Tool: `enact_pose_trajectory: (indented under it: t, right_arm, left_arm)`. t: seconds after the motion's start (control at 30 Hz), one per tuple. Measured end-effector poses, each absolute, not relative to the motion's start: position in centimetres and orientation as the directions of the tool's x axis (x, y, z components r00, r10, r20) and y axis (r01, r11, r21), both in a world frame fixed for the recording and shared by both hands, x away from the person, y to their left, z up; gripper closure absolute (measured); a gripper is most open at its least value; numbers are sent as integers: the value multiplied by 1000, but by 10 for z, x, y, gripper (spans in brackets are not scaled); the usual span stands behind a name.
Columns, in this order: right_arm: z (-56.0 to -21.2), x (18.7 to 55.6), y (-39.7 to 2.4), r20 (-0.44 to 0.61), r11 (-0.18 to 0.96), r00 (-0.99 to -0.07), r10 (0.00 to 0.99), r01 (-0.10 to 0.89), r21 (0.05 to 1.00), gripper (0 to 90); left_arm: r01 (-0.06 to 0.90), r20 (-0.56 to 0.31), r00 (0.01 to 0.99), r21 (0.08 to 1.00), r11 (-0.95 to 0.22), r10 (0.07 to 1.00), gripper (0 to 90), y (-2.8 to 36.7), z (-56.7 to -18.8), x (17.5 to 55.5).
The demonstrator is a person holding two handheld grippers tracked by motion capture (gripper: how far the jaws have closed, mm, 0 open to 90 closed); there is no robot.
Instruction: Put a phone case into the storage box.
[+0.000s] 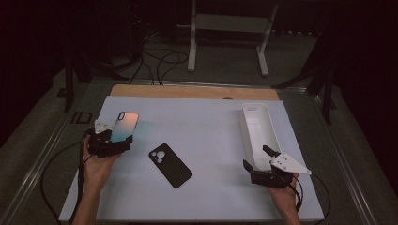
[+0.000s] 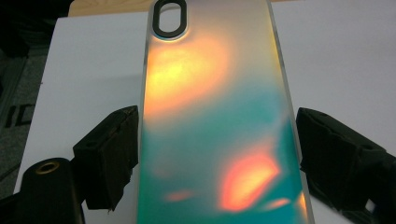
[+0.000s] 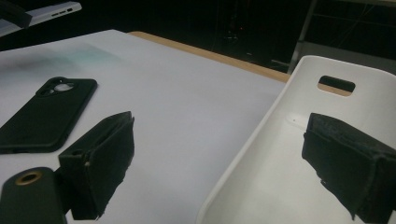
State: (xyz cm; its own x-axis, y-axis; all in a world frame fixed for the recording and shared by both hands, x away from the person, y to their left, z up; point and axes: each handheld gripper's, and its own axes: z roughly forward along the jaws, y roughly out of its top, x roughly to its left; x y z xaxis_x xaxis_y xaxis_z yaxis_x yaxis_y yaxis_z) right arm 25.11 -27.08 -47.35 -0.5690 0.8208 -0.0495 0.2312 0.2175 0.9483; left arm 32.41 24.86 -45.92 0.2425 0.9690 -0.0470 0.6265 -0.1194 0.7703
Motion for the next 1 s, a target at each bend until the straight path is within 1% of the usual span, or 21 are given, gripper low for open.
enact_pose_trajectory:
  t: [0.4,0.7,0.9,1.0]
  right_arm:
    - [-469,256,-270,-31,212,-574,818,251,944,91]
    - [-460,264,-263,-8,214,-599,801,274,938,91]
    - [-453,271,-258,20,200,-612,790,289,936,90]
    - [-449,276,-256,59,178,-633,772,305,935,90]
  left_arm:
    - [566,-16,294,809,-160,956,169,229,-443,318]
    - [525,9,345,827,-201,938,169,214,-432,316]
    - [498,27,376,837,-226,926,169,204,-428,314]
    - [493,26,385,839,-230,923,169,200,-427,315]
